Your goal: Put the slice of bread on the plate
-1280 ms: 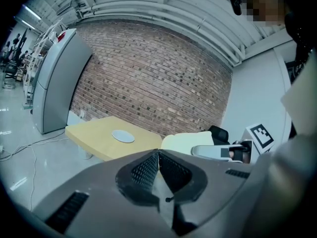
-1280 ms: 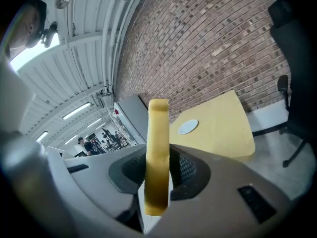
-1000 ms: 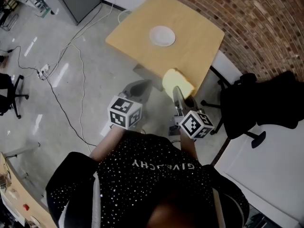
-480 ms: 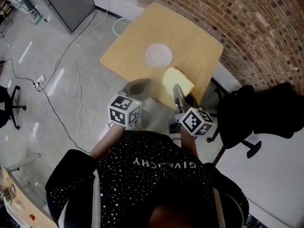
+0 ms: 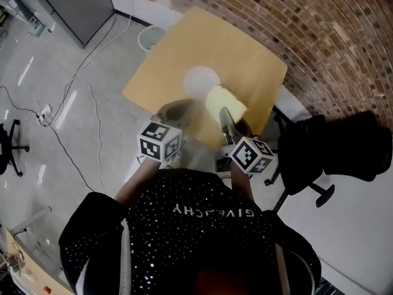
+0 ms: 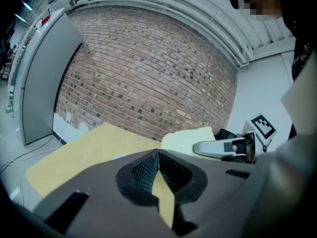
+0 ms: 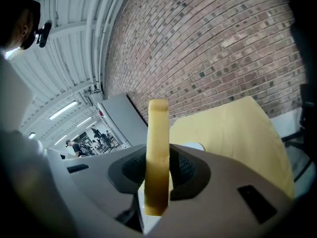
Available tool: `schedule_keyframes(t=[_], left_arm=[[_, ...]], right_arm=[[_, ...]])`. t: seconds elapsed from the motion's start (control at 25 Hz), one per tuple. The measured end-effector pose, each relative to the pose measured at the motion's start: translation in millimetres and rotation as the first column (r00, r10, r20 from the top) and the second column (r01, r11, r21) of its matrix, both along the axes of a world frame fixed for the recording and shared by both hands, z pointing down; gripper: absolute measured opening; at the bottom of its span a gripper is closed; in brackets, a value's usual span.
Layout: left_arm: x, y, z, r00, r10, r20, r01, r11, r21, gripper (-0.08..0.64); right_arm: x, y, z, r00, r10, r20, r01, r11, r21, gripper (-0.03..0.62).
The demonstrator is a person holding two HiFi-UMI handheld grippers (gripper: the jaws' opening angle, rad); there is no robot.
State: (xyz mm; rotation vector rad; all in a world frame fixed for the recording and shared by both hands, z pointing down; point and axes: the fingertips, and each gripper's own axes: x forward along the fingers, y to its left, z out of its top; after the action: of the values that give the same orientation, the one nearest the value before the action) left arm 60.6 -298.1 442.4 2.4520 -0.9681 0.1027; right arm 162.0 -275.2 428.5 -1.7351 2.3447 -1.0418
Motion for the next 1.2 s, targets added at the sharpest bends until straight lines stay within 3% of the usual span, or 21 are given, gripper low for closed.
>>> schedule_keyframes(t=[0.72, 1.08, 1.2], left_arm=[[-3.7, 15.8, 22.3, 1.0, 0.01, -0.001, -0.01, 1.0, -0.015, 0.011], [1.9, -29.0, 19.3, 1.0, 0.021, 0.0, -0.021, 1.0, 0.018, 0.011], [-6.2, -53.8, 26.5, 1.0, 0.019, 0.014, -0.019, 1.0, -0.004, 0.011]], right_arm=[[9.2, 16.6, 8.3, 0.997, 0.075, 0.034, -0.075, 0.997, 0.015, 0.095], [31.8, -20.6, 31.3, 0.99, 0.068, 0.121, -0.063, 0.997, -0.046, 0.095], [29.5, -45.8, 42.8, 0.986, 0.05, 0.162, -0.036, 0.995, -0.093, 0.095]])
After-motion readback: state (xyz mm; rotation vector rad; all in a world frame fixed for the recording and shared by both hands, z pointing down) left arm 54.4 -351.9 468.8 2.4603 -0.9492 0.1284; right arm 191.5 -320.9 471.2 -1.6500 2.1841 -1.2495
